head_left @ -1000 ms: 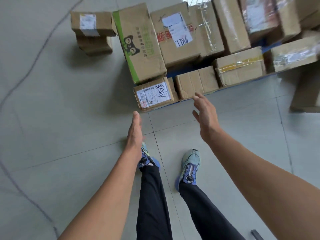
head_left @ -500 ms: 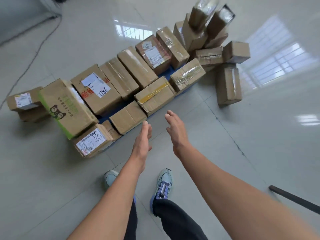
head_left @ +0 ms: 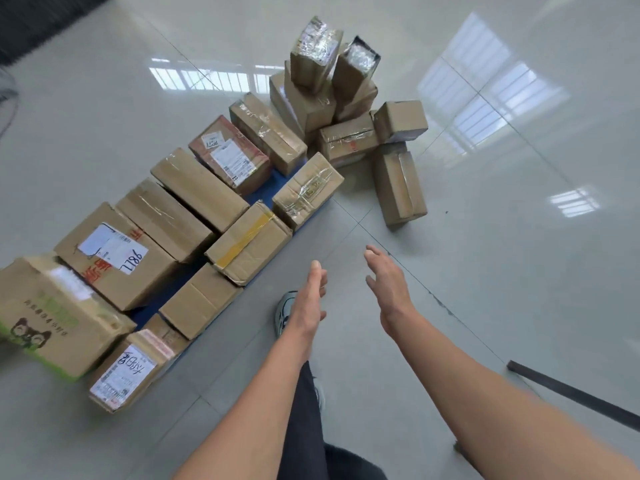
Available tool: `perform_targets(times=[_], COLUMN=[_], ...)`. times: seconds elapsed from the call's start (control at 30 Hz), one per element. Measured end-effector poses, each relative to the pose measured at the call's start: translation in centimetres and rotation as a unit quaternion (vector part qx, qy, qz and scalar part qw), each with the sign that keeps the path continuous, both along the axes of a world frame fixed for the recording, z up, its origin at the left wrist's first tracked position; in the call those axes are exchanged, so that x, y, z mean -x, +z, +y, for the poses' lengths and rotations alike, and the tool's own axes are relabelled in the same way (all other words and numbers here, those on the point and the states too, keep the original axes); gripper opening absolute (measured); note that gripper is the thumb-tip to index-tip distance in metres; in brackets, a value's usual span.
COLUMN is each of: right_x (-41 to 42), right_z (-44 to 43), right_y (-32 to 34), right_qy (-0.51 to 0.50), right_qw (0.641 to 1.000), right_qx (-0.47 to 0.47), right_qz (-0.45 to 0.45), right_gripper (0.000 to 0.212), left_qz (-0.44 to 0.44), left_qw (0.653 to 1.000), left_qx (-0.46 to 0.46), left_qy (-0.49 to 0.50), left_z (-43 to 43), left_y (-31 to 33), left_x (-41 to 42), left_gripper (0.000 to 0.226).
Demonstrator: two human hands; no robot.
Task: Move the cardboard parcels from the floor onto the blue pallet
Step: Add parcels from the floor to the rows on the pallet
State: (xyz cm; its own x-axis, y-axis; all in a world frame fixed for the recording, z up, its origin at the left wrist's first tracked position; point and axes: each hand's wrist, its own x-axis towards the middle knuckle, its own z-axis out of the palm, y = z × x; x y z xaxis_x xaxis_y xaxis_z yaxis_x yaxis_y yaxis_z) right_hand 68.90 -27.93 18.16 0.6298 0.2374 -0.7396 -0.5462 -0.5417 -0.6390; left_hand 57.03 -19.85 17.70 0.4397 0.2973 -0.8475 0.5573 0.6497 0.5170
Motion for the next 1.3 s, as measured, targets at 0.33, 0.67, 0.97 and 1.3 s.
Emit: perform_targets(times=[0.33, 0.67, 0.97, 1.3], right_x=[-11.0, -23.9, -30.0, -33.1], right_z=[-1.7, -5.9, -6.4, -5.8], right_y=[-5.6, -18.7, -29.1, -31.9], right_qy=[-0.139, -0.161, -0.236, -0.271], right_qw=[0.989, 0.981, 0.953, 0.942], right_qx=[0.015, 0.048, 0.075, 0.013], right_qz=[0.047, 0.091, 0.173, 0.196], right_gripper=[0.045, 0.059, 0.061, 0.067], left_qz=[0.015, 0.045, 0.082, 0.094], left_qw=[0.988, 0.96, 0.946, 0.92], left_qx=[-0.056, -0.146, -0.175, -0.236], left_qy=[-0.145, -0.234, -0.261, -0.297], left_z=[4.1, 5.9, 7.2, 6.9], left_y=[-5.5, -17.4, -29.3, -32.7], left_x=[-14.9, -35.5, -45.5, -47.9], left_gripper=[0.074, 0.07, 0.071, 0.071])
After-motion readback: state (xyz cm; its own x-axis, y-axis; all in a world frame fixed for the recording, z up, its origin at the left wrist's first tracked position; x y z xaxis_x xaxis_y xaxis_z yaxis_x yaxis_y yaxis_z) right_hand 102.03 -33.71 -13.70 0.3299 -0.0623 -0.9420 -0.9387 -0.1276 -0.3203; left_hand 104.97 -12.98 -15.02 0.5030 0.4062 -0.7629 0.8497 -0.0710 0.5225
